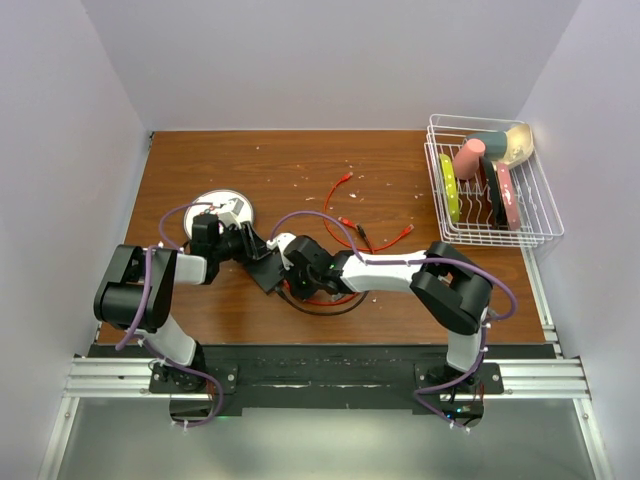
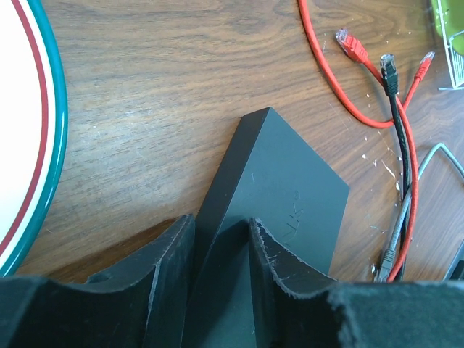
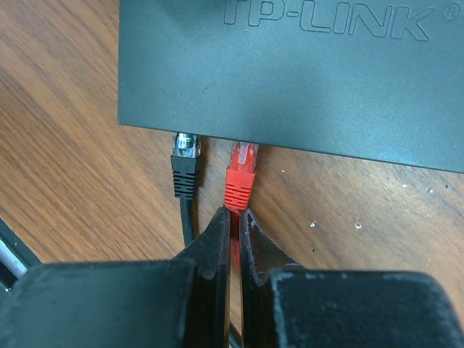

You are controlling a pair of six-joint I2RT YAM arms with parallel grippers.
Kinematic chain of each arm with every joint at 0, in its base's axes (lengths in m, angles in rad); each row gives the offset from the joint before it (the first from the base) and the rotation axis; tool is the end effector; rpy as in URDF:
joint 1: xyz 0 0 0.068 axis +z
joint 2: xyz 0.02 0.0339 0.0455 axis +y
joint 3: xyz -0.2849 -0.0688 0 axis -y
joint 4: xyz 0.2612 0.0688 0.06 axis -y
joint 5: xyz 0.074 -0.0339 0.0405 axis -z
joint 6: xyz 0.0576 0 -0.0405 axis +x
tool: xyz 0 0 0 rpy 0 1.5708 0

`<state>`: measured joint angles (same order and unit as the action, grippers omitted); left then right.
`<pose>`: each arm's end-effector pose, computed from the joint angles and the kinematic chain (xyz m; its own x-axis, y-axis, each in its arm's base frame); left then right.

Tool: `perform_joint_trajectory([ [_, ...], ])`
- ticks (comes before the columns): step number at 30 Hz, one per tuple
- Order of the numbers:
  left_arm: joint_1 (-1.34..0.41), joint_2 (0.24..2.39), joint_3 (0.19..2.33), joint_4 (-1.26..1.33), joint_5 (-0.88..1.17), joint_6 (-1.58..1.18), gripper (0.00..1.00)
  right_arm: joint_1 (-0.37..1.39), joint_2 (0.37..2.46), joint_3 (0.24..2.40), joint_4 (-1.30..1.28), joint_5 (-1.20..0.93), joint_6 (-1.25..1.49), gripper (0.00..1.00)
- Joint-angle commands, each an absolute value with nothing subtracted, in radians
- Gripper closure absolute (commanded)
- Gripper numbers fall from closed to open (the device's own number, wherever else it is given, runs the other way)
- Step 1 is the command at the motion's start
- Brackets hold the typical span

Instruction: Insert the plug into the switch port

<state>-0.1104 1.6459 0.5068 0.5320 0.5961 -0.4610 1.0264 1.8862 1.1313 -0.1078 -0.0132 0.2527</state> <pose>0.2997 -0.0658 0.1161 -0.7523 -0.2870 -0.5931 0.2399 0.7191 -0.6522 0.2196 0.3642 0.1491 -0.5959 -0.5015 -0.6272 -0.7341 0.6568 0.1723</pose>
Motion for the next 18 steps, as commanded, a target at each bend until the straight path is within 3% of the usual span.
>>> perform_joint_trajectory([
  [1,-0.159,1.663,0.483,0.436,0.667,-0.489,0.71,1.023,1.907,1.186,0.064,0.038,0.284,1.00],
  [15,-0.225,1.715,0.457,0.433,0.669,-0.526,0.83,1.002,1.893,1.210,0.152,0.087,0.262,1.00],
  [18,-0.235,1.709,0.453,0.437,0.678,-0.529,0.90,0.996,1.893,1.218,0.161,0.083,0.253,1.00],
])
